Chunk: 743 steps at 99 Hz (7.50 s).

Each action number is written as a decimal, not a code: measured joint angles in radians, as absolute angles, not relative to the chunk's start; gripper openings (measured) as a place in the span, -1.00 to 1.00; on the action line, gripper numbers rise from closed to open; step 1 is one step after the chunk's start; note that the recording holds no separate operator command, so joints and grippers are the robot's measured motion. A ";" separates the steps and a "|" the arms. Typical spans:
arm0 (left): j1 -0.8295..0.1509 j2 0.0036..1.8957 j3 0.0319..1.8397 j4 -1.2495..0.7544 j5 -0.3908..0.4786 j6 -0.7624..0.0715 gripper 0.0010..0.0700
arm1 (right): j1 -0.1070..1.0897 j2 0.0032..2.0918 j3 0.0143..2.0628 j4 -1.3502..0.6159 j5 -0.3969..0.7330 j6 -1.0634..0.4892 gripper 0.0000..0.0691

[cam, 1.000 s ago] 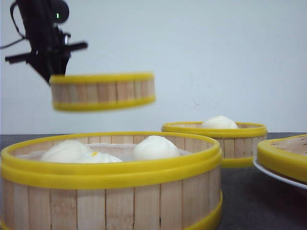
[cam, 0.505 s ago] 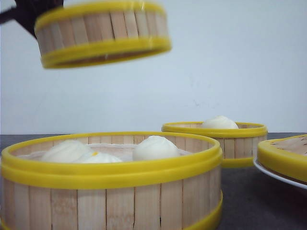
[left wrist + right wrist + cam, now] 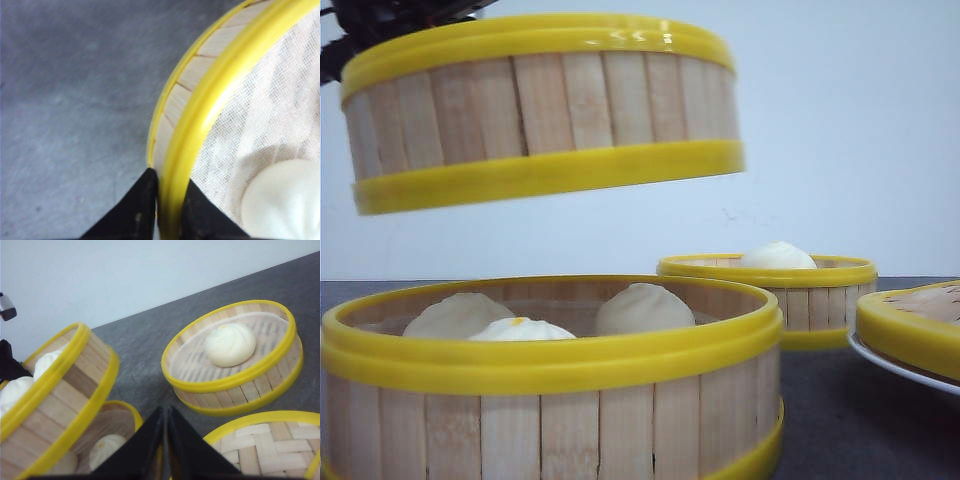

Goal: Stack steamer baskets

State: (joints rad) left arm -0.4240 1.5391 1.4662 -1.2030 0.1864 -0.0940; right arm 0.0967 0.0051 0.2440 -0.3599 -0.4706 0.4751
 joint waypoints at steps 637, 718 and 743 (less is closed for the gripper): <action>-0.505 0.745 1.452 -1.017 -0.184 -0.071 0.34 | 0.648 1.737 1.763 -1.353 -0.180 0.154 -0.95; -0.505 0.745 1.452 -1.019 -0.184 -0.071 0.34 | 0.667 1.781 1.752 -1.353 -0.189 0.161 -0.95; -0.505 0.745 1.452 -1.019 -0.184 -0.071 0.34 | 0.667 1.781 1.752 -1.353 -0.189 0.162 -0.95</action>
State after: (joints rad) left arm -0.5053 0.7452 1.4517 -1.0191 -0.1844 -0.0711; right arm 0.6670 1.7809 1.7515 -1.3533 -0.1894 0.1619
